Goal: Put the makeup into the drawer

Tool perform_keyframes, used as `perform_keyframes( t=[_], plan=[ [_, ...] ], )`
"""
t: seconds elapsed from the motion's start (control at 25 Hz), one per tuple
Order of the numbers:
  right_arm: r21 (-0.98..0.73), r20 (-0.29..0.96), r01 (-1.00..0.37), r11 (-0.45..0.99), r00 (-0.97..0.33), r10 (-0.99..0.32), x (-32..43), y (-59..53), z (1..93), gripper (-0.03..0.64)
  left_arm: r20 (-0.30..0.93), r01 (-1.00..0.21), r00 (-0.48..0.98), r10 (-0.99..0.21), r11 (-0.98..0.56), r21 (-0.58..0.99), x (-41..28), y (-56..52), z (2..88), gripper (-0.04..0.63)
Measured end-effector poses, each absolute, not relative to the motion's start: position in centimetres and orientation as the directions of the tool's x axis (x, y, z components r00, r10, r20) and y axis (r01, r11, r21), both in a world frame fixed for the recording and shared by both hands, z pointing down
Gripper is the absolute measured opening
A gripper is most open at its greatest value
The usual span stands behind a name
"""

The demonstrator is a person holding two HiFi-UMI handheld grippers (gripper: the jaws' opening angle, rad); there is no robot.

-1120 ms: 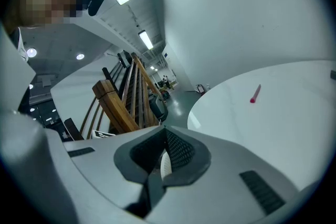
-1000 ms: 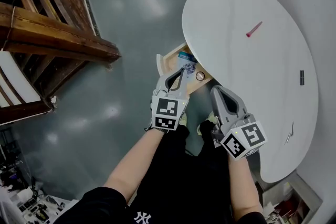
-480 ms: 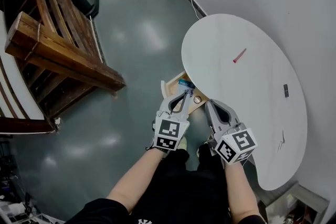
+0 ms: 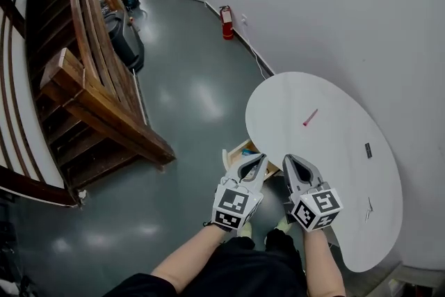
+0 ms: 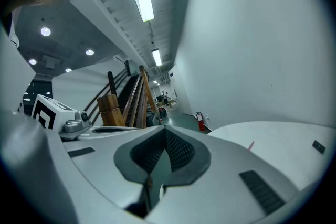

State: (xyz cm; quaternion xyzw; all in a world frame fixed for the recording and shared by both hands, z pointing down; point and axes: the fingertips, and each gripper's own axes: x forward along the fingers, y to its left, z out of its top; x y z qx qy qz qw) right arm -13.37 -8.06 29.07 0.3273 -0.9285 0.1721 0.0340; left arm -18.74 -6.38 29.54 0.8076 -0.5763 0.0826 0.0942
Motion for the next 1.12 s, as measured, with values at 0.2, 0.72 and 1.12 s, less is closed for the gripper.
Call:
perform_keyframes(
  t=[0.2,0.72,1.12],
  plan=[
    [-0.253,0.137,-0.636,0.729,-0.770,-0.624,-13.0,-8.2,25.9,0.014,0.192,-0.934,0.358,-0.914,-0.346,0.094,-17.9,-6.1,26.5,0.009],
    [-0.196,0.097,-0.645,0.739,-0.763,-0.640,-13.1,-7.6,22.5,0.013,0.150,-0.929,0.369,-0.917,-0.358,0.093,-17.8,-5.9,23.0,0.009],
    [-0.183,0.085,-0.648,0.739,-0.759,-0.645,-13.3,-7.0,21.9,0.014,0.140,-0.930,0.367,-0.920,-0.357,0.090,-17.9,-5.4,22.6,0.009]
  ],
)
